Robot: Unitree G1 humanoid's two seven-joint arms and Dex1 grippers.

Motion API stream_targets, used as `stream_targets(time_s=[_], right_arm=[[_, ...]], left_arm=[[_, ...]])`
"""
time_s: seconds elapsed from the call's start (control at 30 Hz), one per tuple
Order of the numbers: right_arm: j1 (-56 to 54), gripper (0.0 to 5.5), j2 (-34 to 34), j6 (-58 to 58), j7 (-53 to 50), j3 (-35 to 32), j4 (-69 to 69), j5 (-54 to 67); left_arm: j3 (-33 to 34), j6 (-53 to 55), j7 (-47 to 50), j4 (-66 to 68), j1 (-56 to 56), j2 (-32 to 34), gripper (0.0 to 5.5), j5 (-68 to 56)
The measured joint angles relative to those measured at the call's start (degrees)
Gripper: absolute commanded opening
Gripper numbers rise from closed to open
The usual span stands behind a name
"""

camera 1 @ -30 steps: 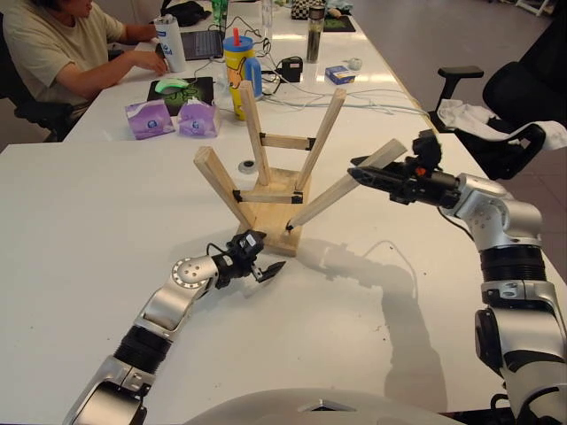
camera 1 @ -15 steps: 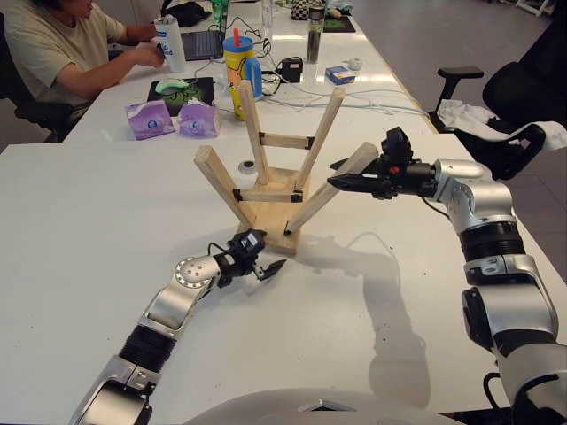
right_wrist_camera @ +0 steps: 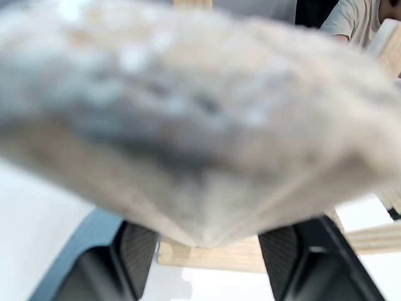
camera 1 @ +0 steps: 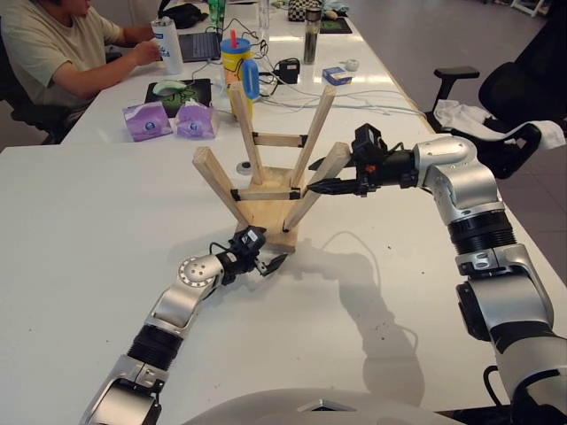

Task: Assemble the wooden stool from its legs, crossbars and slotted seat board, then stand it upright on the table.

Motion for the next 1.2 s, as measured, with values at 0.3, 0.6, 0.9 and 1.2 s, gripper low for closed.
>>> stream_targets(time_s=[0.3,0.6,0.9,1.2], right_arm=[[-2.6,2.04,1.4,1.1,0.2,2.4,0.2,-1.2],[-4.4,2.04,1.7,-0.3,1.3,5.3,-1.0,-2.9],[-6.0,2.03,9.7,-6.1,-3.4,2.9,13.6,-3.4],[-4.0,2.03,9.4,-9.9,-4.2,3.3,12.9,-3.5]], left_arm=[[0.0,-1.6,0.2,3.3,-1.9,-1.5,4.40,0.9],[0.2,-2.5,1.0,4.5,-2.0,-2.9,4.40,1.7],[1.2,-2.6,2.3,5.8,-2.8,-3.3,4.40,2.9],[2.9,1.2,11.5,-8.0,8.7,-4.4,4.40,5.6]])
